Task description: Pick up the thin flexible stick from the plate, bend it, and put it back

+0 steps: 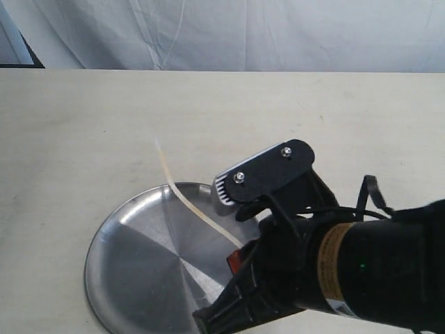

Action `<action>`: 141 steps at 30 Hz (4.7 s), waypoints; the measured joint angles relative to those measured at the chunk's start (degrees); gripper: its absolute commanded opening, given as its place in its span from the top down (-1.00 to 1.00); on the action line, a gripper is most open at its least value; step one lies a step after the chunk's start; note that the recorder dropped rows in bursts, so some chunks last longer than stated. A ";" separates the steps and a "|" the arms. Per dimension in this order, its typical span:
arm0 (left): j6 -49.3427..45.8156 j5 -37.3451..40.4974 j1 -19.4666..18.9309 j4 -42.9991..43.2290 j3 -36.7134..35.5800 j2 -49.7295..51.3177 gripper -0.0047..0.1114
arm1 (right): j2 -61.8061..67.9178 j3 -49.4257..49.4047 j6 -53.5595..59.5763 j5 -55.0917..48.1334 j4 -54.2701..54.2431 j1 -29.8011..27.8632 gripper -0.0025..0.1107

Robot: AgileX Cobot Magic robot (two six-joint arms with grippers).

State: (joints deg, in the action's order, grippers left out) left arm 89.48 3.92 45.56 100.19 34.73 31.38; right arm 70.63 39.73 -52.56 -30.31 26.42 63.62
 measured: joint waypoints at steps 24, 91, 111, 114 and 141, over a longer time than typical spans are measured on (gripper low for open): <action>0.00 7.54 0.00 0.00 -2.02 0.00 0.92 | 25.25 0.00 0.08 15.62 -0.18 -3.98 0.05; 0.00 7.64 0.00 0.00 -2.02 0.00 0.92 | -70.23 -39.44 6.09 26.40 -1.71 -65.52 0.95; 20.96 6.80 -32.72 -81.13 -26.56 -20.91 0.92 | -70.23 -39.44 6.09 26.40 -1.71 -65.52 0.95; 19.62 7.05 -32.85 -82.27 -28.17 -21.12 0.92 | -70.23 -39.44 6.09 26.40 -1.71 -65.52 0.95; -64.49 9.58 -32.85 -93.88 -34.48 -21.18 0.92 | -70.23 -39.44 6.09 26.40 -1.71 -65.52 0.95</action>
State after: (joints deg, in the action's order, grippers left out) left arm 24.99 13.50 12.71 6.32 0.25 10.20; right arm 0.40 0.29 -46.46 -3.91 24.71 -1.90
